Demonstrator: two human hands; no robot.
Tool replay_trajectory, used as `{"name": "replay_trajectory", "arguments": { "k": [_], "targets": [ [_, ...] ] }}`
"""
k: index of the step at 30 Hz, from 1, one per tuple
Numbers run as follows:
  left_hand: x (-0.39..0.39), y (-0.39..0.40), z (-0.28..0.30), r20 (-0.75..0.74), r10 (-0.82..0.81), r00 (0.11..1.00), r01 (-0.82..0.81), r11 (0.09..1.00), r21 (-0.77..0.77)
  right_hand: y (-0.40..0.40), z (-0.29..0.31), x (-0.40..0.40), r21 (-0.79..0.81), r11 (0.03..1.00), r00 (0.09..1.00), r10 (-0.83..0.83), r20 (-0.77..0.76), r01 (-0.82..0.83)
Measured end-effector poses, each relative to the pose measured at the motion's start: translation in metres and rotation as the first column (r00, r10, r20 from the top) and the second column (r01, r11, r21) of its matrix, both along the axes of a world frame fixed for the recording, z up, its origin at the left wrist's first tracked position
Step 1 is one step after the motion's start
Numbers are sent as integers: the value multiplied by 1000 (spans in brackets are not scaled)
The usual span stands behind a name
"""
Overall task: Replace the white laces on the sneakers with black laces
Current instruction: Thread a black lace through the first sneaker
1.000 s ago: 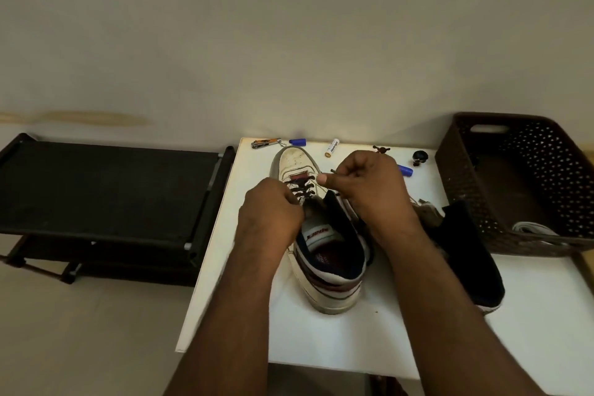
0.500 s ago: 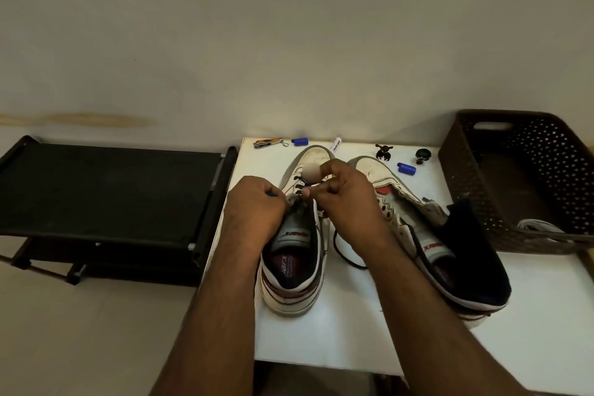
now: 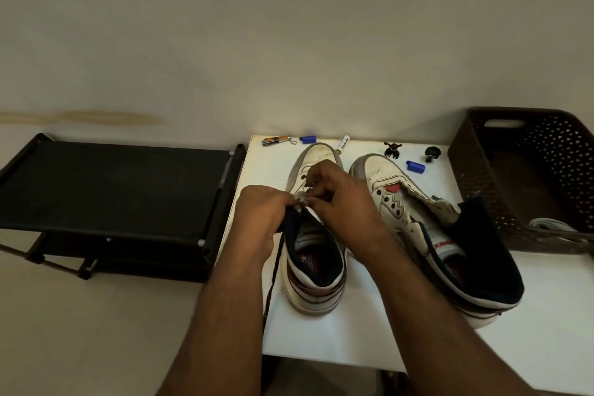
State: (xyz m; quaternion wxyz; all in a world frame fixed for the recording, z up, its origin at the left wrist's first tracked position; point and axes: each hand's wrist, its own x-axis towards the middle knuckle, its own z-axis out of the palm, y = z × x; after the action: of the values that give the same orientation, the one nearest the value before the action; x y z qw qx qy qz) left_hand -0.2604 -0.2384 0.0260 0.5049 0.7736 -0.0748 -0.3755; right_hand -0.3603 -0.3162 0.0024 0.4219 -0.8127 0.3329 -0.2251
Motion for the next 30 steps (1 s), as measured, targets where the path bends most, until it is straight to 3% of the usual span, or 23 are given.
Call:
{"name": "replay_trajectory", "arguments": {
  "k": [7,16,18,20,22,23,24,26,27,28,30],
  "targets": [
    [5,-6,-2,-79,39,996,-38,999,19,7,-4,4,-123,986,993,-116,-23,112],
    [1,-4,-14,62,-123,991,121,992,29,-4,8,1,-113,991,983,54,-176,-74],
    [-1,-7,-13,99,-14,995,17,999,-33,-6,9,1,-113,988,973,77,-218,-104],
    [7,-8,-6,40,232,972,-218,950,-225,-7,9,1,-97,989,968,84,-235,-110],
    [25,-3,3,-84,535,841,-501,710,-496,-7,10,0,-83,991,966,85,-245,-108],
    [36,3,6,-37,677,735,-572,590,-570,-7,9,0,-84,991,964,84,-252,-108],
    [45,12,10,108,787,607,-598,542,-591,-7,9,0,-94,990,962,81,-261,-109],
    [55,26,10,441,820,365,-618,568,-544,-8,8,0,-122,986,956,74,-283,-113],
    [55,31,9,570,762,308,-612,617,-494,-8,8,0,-133,984,953,74,-293,-117],
    [52,32,8,676,665,319,-579,701,-416,-8,8,0,-140,983,951,76,-300,-123],
    [40,26,7,822,296,487,-345,930,-131,-7,10,1,-139,981,946,84,-313,-133]
  ]
}}
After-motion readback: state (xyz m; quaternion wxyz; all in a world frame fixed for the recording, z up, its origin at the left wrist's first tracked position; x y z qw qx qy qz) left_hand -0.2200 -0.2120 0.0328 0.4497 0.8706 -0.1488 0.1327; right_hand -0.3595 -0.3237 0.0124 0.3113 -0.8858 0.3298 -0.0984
